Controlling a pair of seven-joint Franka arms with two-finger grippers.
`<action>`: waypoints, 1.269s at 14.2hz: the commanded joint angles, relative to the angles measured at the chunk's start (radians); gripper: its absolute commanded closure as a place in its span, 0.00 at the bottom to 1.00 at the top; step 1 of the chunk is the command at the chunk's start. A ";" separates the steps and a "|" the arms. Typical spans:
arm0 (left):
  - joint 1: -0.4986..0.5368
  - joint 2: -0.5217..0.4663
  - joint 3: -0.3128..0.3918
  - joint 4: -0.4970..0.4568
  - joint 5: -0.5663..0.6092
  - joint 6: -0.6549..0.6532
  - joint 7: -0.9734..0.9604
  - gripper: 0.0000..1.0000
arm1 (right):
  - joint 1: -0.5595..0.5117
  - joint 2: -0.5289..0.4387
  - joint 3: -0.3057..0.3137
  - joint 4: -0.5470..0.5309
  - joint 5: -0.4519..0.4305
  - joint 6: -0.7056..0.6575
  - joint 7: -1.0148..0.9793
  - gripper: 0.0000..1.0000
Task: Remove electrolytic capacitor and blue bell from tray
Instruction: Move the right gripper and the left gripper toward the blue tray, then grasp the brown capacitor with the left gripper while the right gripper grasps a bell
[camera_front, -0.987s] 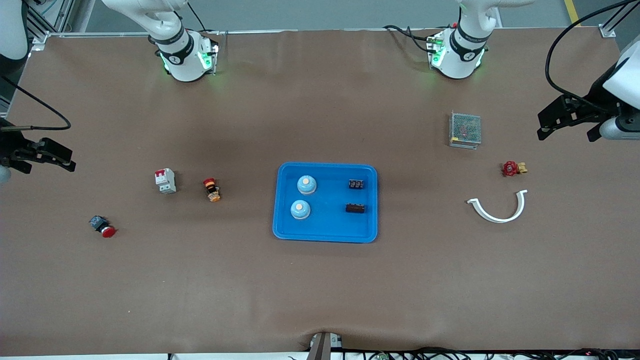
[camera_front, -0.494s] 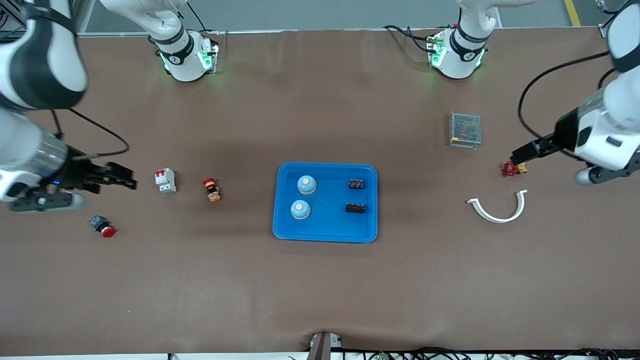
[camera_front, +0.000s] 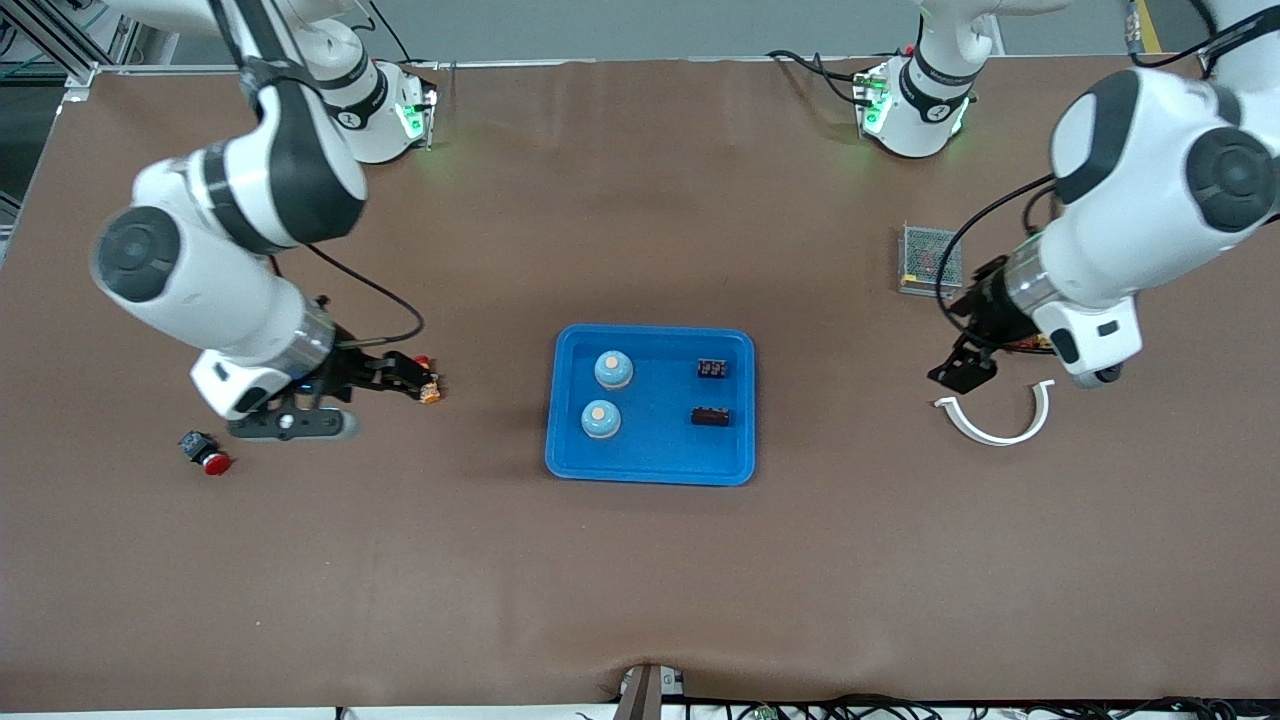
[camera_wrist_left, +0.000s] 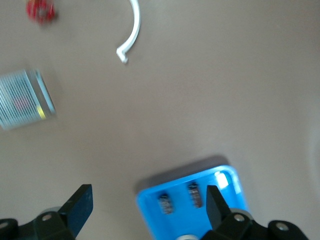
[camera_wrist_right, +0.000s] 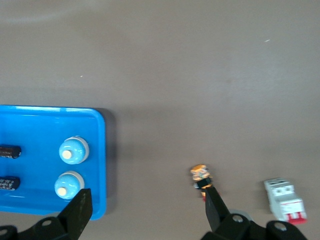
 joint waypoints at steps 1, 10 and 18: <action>-0.048 0.040 -0.008 -0.011 0.028 0.069 -0.230 0.00 | 0.070 0.048 -0.010 0.008 0.009 0.057 0.103 0.00; -0.251 0.225 -0.010 -0.009 0.116 0.208 -0.533 0.00 | 0.230 0.249 -0.011 0.020 -0.009 0.319 0.346 0.00; -0.344 0.362 -0.008 -0.009 0.131 0.332 -0.525 0.00 | 0.288 0.379 -0.016 0.094 -0.019 0.373 0.369 0.00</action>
